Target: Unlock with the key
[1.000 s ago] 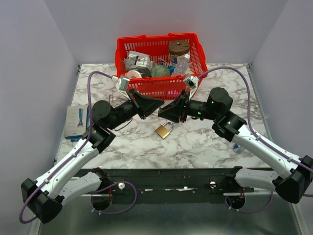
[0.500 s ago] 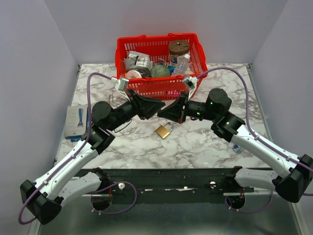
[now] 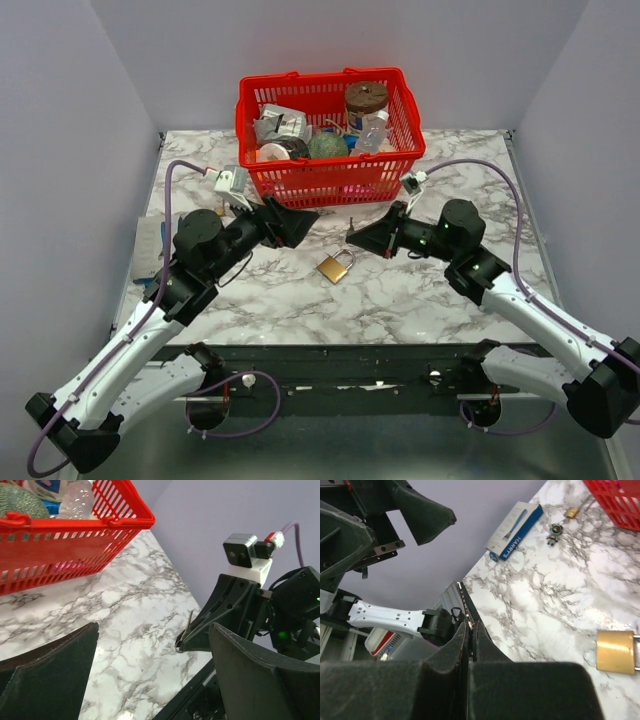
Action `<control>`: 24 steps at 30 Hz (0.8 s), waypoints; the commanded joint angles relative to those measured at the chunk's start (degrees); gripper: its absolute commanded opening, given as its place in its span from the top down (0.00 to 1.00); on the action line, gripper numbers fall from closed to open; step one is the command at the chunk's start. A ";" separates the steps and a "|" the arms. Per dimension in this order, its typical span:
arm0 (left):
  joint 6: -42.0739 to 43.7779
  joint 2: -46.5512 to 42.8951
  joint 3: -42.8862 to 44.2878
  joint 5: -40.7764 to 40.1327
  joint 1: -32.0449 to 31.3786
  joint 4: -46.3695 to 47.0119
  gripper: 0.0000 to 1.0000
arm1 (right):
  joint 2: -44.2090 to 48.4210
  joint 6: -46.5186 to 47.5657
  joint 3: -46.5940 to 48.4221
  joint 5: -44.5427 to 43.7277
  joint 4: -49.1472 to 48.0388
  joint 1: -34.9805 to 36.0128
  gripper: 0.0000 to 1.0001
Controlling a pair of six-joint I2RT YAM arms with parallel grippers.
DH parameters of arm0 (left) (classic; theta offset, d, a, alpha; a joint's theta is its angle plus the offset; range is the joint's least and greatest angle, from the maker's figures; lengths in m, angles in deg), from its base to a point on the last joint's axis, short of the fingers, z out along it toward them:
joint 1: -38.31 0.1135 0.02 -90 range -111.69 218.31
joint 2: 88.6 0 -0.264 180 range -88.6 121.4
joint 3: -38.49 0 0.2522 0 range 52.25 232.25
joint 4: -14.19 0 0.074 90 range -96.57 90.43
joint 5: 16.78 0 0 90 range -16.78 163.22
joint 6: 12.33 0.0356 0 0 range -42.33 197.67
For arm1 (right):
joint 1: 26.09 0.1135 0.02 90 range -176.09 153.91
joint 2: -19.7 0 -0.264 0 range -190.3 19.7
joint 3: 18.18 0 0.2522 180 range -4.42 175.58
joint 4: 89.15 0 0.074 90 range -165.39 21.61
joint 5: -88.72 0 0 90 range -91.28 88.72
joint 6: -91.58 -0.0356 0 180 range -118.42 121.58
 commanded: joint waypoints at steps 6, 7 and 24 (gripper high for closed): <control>15.40 8.91 5.03 2.85 -2.29 -17.46 0.09 | 9.59 -4.90 -8.97 -5.08 -0.78 -5.44 0.99; 16.72 9.89 5.64 2.67 -2.73 -19.38 0.09 | 11.25 -4.81 -9.85 -5.70 -0.25 -5.62 0.99; 31.50 34.48 7.05 4.33 -7.04 -19.76 0.05 | 27.00 1.69 -7.22 -19.14 22.33 -5.88 0.99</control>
